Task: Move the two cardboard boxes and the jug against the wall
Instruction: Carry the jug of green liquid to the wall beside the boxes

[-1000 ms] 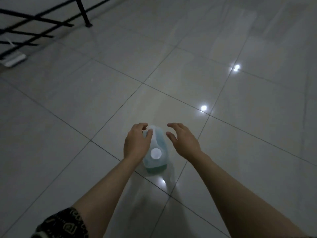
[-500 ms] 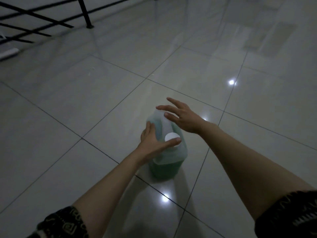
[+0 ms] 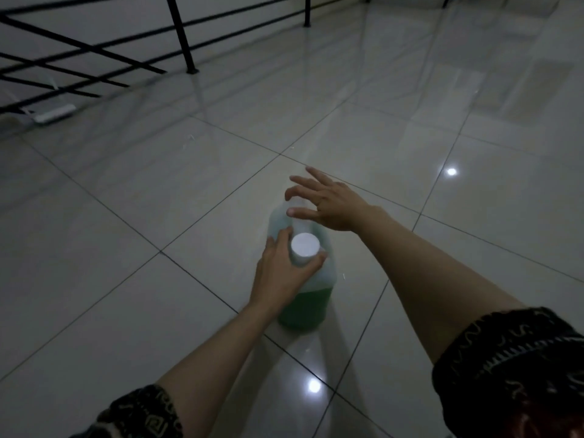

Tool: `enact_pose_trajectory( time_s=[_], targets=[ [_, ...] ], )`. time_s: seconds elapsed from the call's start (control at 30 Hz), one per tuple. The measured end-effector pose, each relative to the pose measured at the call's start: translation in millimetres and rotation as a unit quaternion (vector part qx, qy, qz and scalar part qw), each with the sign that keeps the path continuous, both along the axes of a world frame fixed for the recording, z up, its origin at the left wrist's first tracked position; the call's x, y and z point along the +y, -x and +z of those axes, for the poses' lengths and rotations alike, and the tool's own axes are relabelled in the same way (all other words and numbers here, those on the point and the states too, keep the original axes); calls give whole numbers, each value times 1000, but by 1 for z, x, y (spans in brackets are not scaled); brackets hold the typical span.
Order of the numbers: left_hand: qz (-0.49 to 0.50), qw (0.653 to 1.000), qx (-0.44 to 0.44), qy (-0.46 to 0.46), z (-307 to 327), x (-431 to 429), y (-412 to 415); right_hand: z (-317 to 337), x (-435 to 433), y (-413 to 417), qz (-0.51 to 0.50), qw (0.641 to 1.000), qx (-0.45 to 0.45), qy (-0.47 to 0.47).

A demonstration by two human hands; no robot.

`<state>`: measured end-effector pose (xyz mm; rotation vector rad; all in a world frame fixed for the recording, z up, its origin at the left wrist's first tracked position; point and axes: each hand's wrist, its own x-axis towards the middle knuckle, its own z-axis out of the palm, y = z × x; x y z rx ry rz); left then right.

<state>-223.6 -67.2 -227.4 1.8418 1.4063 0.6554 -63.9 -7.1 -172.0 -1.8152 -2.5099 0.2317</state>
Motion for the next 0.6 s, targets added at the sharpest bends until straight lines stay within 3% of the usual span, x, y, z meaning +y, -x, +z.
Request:
enact_pose_trajectory(
  time_s=[0.27, 0.5, 0.6],
  targets=[
    [-59, 998, -12, 23, 9, 41, 38, -8, 18, 8, -10, 997, 32, -69],
    [-123, 992, 29, -9, 30, 68, 72, 0, 19, 8, -73, 993, -51, -80],
    [-102, 994, 28, -31, 33, 79, 76, 4, 23, 12, -108, 990, -67, -61]
  ],
)
